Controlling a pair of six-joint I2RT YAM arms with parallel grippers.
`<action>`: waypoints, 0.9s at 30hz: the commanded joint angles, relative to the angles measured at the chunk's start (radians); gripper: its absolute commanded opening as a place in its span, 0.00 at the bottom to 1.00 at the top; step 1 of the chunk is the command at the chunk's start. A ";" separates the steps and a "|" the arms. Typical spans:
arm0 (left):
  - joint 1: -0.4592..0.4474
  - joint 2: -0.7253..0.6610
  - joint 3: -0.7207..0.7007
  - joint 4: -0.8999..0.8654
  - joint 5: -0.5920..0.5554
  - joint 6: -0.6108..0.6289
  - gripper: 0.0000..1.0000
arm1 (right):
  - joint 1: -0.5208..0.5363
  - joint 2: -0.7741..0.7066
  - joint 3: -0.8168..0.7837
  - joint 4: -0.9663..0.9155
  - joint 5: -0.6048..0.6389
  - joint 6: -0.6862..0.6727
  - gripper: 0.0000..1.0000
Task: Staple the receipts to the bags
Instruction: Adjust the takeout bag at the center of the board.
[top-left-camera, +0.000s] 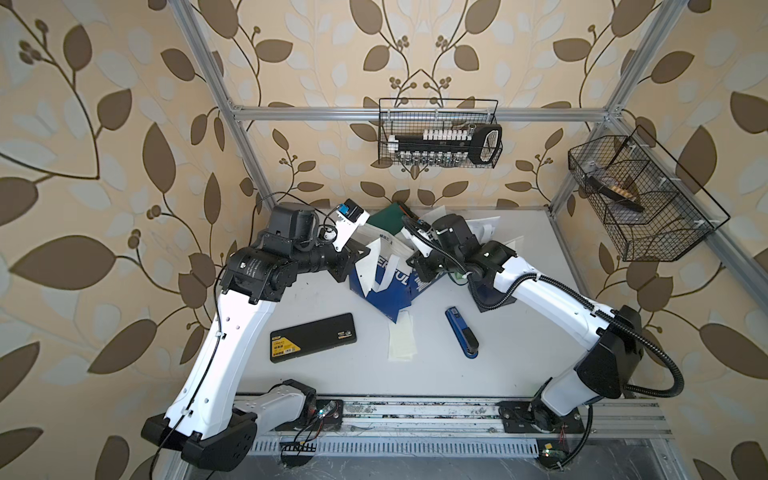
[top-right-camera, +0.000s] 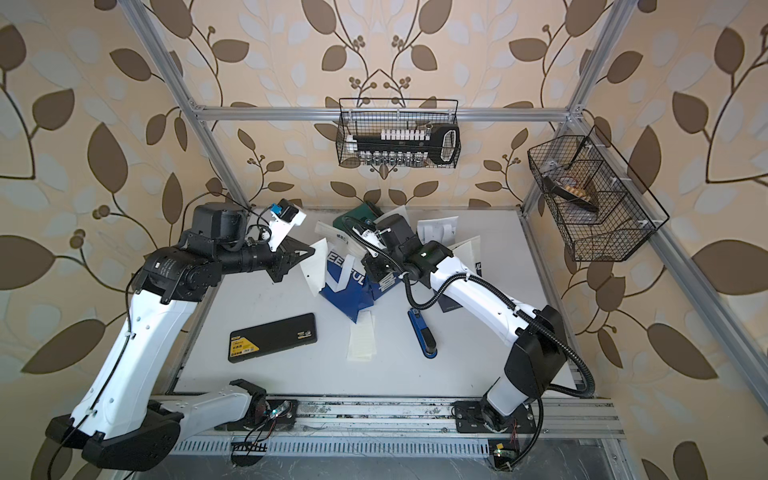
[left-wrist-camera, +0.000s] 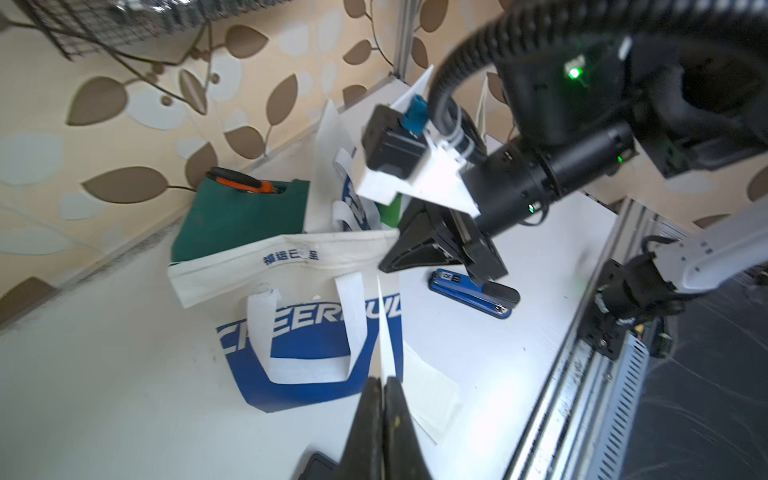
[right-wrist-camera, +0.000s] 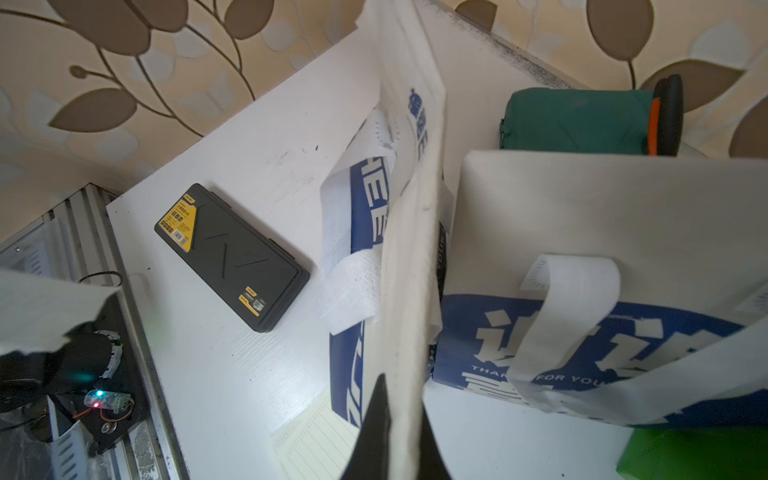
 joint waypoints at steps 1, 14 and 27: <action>0.010 0.033 0.020 -0.071 0.148 0.088 0.00 | -0.061 -0.087 0.015 0.024 -0.170 -0.093 0.27; 0.010 0.039 0.012 -0.075 0.391 0.182 0.00 | -0.069 -0.228 -0.048 0.165 -0.764 -0.127 0.60; 0.010 0.012 0.006 0.022 0.398 0.150 0.00 | 0.005 -0.160 -0.029 0.163 -0.789 -0.057 0.02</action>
